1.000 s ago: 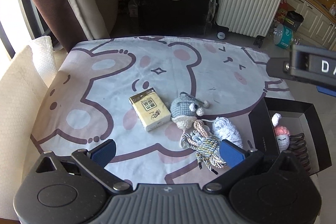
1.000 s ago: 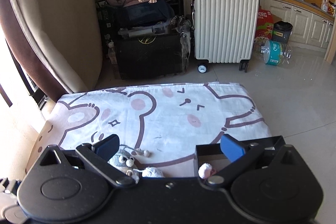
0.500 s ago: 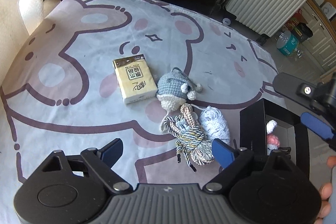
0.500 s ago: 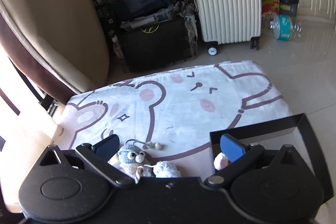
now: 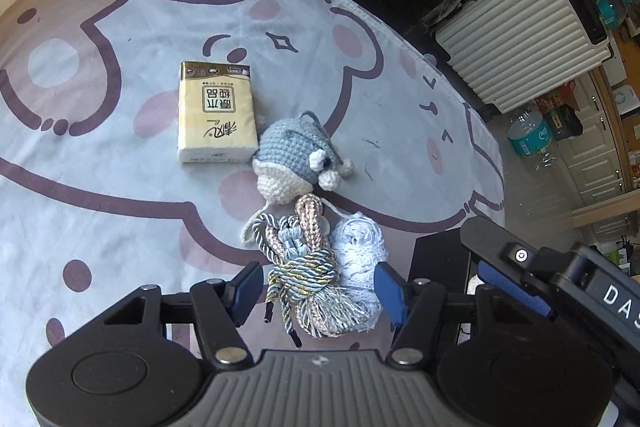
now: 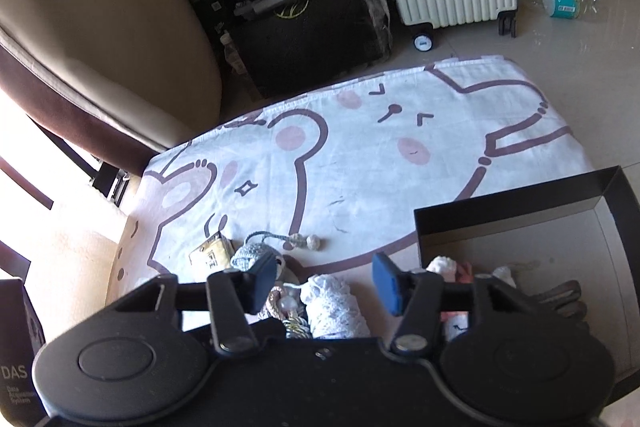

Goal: Organize objects
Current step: 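Lower the left tool onto the braided rope bundle while the right tool approaches the white crocheted item, then close the left tool on the braided rope while the right tool grips the white crocheted item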

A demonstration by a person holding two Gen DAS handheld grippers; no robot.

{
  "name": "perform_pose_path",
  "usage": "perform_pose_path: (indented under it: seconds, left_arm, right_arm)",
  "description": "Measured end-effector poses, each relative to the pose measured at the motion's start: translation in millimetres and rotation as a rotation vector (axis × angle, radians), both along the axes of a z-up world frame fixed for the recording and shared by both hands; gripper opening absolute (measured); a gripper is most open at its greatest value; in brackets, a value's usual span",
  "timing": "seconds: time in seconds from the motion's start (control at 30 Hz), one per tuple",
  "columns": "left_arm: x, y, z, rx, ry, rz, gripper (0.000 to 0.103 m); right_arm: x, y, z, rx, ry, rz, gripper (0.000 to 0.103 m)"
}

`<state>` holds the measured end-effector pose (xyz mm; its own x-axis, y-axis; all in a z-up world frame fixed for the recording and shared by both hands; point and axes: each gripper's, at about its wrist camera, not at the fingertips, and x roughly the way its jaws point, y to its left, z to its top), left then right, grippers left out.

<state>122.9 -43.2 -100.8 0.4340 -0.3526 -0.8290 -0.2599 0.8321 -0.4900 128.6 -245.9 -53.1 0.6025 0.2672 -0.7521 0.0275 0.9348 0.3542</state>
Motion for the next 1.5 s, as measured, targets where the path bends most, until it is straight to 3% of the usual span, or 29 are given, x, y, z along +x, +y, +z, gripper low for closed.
perform_pose_path:
  seconds: [0.17, 0.4, 0.6, 1.0, 1.17, 1.3, 1.5]
  left_arm:
    - [3.7, -4.6, -9.1, 0.031, 0.016, -0.001, 0.055]
    - [7.1, -5.8, -21.4, 0.014, 0.02, -0.007, 0.042]
    - [7.7, -7.5, -18.0, 0.043, 0.01, -0.071, 0.038]
    - [3.6, 16.2, -5.4, 0.202, 0.037, -0.256, 0.038]
    - [0.0, 20.0, -3.1, 0.325, 0.032, -0.384, 0.038]
    - [-0.2, 27.2, -4.8, 0.295, 0.046, -0.35, 0.039]
    - [0.3, 28.3, -10.5, 0.273, 0.079, -0.251, 0.046]
  right_arm:
    - [3.7, 0.4, -7.1, -0.007, 0.034, 0.028, 0.039]
    - [6.9, 1.6, -15.9, -0.031, 0.076, 0.068, 0.035]
    - [7.3, 8.9, -23.6, -0.057, 0.116, 0.115, 0.03]
    - [11.1, 35.5, -35.0, -0.152, 0.145, 0.188, 0.029]
    - [13.6, 44.6, -40.6, -0.198, 0.146, 0.23, 0.03]
    - [14.2, 52.4, -45.2, -0.255, 0.13, 0.271, 0.036]
    - [11.7, 67.7, -54.8, -0.432, 0.11, 0.362, 0.041]
